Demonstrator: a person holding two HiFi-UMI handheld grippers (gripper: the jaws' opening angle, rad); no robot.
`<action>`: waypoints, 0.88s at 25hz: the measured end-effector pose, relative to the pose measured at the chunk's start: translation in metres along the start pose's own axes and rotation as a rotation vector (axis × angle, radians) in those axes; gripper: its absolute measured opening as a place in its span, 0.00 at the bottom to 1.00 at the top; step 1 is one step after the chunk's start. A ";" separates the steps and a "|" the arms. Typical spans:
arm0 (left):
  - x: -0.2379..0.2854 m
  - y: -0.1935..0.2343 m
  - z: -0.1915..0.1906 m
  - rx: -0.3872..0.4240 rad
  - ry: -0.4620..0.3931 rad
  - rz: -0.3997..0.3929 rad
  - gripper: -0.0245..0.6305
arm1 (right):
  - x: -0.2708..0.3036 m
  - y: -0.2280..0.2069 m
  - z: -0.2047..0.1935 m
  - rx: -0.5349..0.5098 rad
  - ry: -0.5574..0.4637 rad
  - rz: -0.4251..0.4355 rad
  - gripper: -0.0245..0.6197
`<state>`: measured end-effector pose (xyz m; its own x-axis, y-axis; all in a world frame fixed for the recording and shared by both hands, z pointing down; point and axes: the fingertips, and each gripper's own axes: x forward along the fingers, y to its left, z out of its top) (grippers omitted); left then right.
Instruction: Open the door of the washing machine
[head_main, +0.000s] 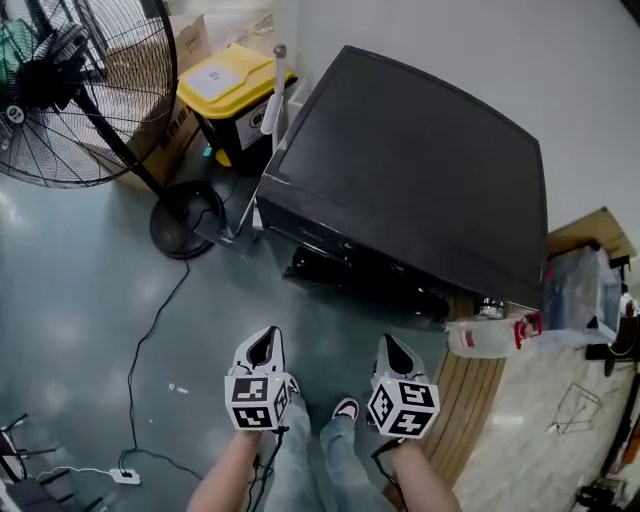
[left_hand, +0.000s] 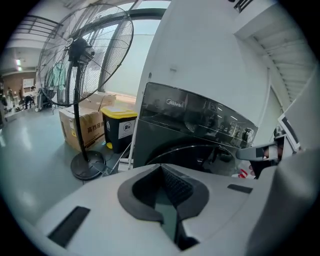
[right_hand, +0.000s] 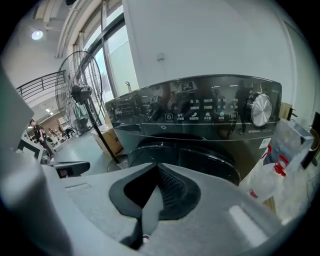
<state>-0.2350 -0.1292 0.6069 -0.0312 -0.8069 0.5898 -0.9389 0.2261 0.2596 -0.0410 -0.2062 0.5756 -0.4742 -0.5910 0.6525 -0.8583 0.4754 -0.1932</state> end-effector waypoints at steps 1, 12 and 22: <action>0.001 -0.001 -0.002 -0.002 0.002 -0.011 0.03 | 0.000 0.000 -0.001 -0.003 0.000 0.000 0.05; 0.028 -0.009 -0.001 0.130 0.067 -0.191 0.27 | 0.005 -0.006 -0.016 0.047 0.012 -0.025 0.05; 0.067 -0.004 0.001 0.295 0.101 -0.349 0.37 | 0.019 -0.011 -0.025 0.079 0.019 -0.087 0.05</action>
<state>-0.2331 -0.1845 0.6444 0.3240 -0.7463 0.5814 -0.9450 -0.2266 0.2358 -0.0355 -0.2065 0.6085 -0.3941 -0.6149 0.6831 -0.9091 0.3698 -0.1916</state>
